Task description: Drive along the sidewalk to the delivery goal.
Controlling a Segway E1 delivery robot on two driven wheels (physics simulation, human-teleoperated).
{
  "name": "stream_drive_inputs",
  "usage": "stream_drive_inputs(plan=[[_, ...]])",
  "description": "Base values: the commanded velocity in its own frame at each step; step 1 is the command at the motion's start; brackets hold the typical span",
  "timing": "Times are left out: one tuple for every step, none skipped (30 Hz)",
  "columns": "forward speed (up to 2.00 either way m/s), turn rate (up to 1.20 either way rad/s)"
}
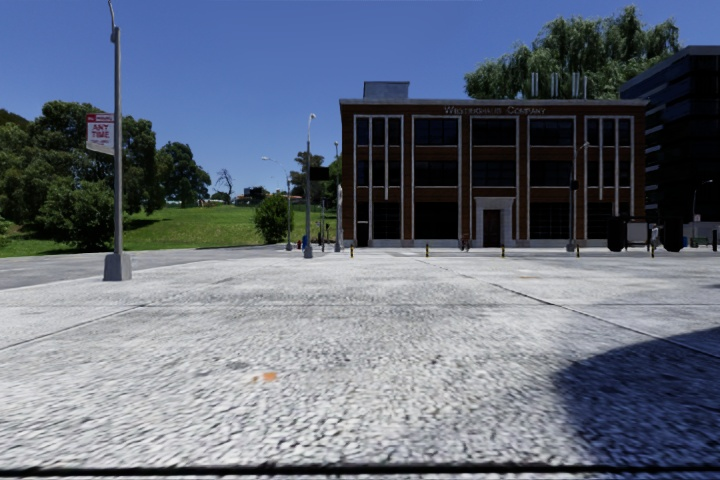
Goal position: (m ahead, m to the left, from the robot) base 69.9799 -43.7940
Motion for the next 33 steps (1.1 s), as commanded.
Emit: stream_drive_inputs(plan=[[2.0, 0.0], [2.0, 0.0], [2.0, 0.0], [2.0, 0.0], [2.0, 0.0], [2.0, 0.0], [2.0, 0.0], [2.0, 0.0], [2.0, 0.0], [2.0, 0.0], [2.0, 0.0], [2.0, 0.0], [2.0, 0.0], [2.0, 0.0], [2.0, 0.0], [2.0, 0.0], [2.0, 0.0], [2.0, 0.0], [2.0, 0.0], [2.0, 0.0], [2.0, 0.0], [2.0, 0.0], [2.0, 0.0], [2.0, 0.0], [2.0, 0.0], [2.0, 0.0], [2.0, 0.0], [2.0, 0.0], [2.0, 0.0], [2.0, 0.0], [2.0, 0.0], [2.0, 0.0], [2.0, 0.0]])
